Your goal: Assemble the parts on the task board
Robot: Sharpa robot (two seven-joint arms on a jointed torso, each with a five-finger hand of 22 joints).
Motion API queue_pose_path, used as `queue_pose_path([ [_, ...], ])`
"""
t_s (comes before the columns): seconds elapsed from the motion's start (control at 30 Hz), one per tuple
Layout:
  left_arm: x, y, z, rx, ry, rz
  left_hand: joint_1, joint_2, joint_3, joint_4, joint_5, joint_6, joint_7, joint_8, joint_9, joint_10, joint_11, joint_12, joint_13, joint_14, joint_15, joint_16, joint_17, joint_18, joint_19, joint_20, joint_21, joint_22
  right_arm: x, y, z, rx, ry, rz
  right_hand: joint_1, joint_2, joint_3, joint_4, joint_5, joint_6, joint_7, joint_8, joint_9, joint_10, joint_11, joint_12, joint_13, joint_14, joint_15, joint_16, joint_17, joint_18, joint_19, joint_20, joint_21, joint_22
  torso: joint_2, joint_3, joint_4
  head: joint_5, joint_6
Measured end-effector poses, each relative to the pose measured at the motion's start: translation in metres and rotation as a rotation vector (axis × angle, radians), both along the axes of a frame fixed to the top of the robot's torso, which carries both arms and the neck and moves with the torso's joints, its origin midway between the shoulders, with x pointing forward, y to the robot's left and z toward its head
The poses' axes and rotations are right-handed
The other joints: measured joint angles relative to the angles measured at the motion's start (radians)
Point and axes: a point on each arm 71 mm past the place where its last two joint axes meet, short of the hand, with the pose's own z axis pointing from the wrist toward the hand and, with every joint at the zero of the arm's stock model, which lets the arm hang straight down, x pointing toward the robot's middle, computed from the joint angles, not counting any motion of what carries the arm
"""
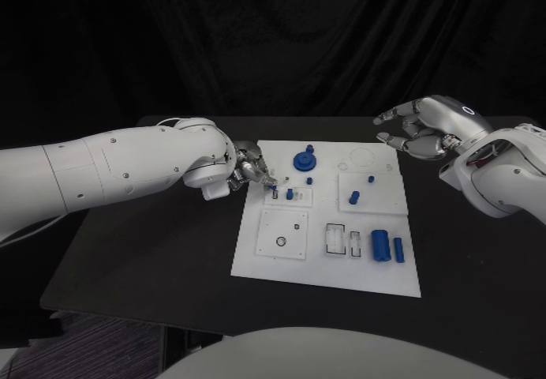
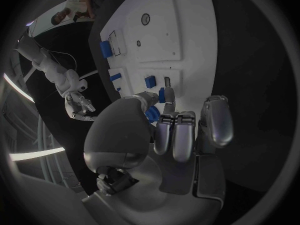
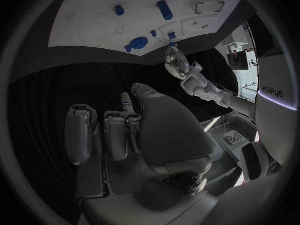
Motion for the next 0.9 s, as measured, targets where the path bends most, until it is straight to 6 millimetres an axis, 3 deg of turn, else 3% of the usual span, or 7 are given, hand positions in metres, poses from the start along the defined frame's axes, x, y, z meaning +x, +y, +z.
queue_pose_path([
  [0.9,-0.0051,-0.0039,-0.0075,0.012,0.003,-0.014,-0.004,0.004,-0.006,-0.005,0.020,-0.001,0.001,0.000,0.001,0.000,0.000,0.000,0.000,0.000,0.000,0.000,0.000,0.000,0.000,0.000,-0.004,0.000,-0.0002,0.0007,0.0000,0.000,0.000,0.002,0.000,0.000,0.003,-0.003,0.000,0.000,0.000,0.000,-0.001,0.000,0.000,0.000,0.000,0.000,0.000,0.000,0.000,0.000,0.000,0.000,-0.005,0.001,0.001,0.0005,-0.0011,-0.001,0.000],
])
